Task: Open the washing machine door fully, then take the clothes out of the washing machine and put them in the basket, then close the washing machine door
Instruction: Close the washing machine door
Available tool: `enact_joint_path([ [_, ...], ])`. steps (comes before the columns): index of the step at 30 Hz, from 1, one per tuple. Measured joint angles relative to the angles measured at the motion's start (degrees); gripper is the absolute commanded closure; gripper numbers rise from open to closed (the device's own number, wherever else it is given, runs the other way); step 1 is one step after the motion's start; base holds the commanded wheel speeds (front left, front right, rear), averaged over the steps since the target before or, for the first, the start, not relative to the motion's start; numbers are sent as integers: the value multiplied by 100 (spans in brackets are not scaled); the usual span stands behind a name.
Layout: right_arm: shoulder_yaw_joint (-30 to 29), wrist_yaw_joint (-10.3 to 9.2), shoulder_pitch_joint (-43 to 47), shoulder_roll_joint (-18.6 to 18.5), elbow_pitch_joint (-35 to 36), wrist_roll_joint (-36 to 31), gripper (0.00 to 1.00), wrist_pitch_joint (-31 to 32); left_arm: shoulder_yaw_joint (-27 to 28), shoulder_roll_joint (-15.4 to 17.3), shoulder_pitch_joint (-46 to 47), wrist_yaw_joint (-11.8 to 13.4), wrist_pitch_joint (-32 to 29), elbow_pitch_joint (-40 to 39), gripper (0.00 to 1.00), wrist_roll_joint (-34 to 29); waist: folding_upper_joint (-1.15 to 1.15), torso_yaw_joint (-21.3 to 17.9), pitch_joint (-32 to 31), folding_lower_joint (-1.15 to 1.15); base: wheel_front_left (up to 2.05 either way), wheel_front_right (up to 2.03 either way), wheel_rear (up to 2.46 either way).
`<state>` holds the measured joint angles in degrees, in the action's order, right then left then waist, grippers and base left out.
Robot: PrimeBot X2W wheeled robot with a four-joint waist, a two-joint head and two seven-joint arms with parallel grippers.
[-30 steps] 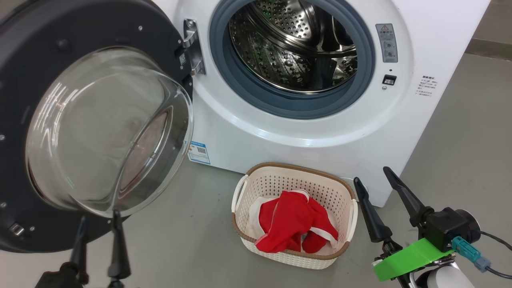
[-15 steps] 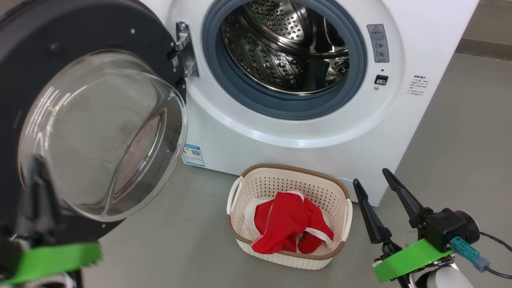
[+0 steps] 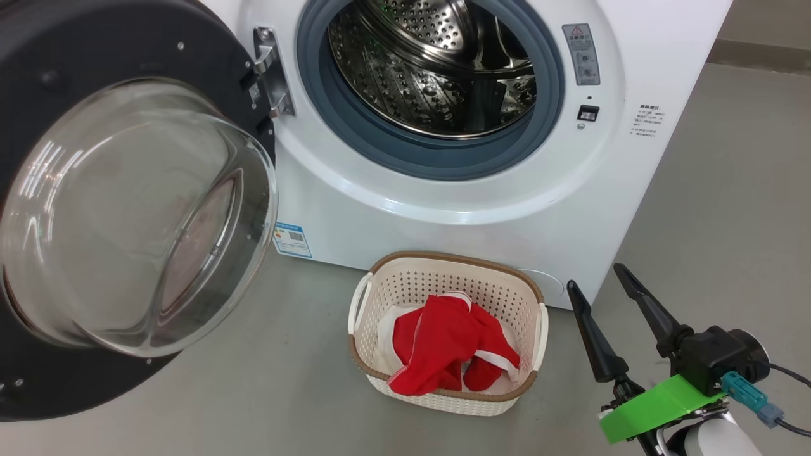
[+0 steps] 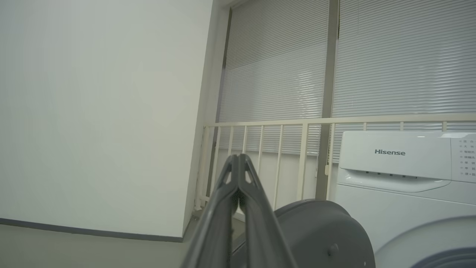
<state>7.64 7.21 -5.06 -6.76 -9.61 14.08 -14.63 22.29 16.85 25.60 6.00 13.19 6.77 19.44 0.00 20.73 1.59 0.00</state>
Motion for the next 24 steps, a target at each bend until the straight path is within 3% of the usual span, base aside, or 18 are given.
enact_joint_path([
  [8, -14, 0, -27, 5, 0, -14, 0, 0, 660, 111, 944, -259, -324, 1610, 100, 1183, 0, -14, 18, 0, 0, 0, 0],
  [14, -23, 0, -113, 7, 11, -23, 0, 0, 989, 377, 1429, -411, -1345, 2732, 100, 1981, 0, -33, 12, 0, 0, 0, 0],
  [24, -7, 0, -112, 7, 5, -49, 0, 0, 1110, 751, 1607, -454, -2911, 3923, 100, 2573, 0, -39, 24, 0, 0, 0, 0],
])
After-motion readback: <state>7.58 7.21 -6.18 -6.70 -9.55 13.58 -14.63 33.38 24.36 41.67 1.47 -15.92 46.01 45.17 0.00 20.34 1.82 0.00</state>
